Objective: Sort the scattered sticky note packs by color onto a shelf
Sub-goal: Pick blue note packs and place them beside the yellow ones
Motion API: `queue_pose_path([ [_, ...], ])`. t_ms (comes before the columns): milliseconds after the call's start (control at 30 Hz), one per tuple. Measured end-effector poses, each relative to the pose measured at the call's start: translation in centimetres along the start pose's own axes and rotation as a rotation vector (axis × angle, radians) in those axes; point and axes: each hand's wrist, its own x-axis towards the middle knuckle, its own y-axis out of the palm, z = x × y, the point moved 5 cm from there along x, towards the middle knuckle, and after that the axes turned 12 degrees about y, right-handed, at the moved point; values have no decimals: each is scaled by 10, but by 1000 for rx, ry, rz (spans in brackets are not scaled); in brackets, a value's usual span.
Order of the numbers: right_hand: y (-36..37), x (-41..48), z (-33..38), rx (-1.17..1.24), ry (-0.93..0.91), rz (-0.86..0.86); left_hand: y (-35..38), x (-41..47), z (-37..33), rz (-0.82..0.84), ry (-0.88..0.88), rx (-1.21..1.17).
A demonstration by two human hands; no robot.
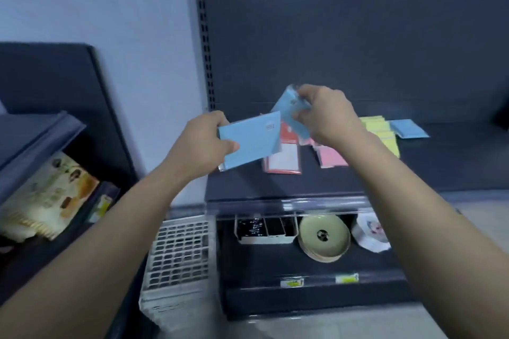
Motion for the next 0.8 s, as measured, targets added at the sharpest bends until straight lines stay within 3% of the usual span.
queue_pose_path([
  [367,-138,32,-301,-69,340,-178,244,97,-199,233,174,-140],
  [800,-148,96,-428,-66,399,-133,387,195,-227,397,150,-169],
])
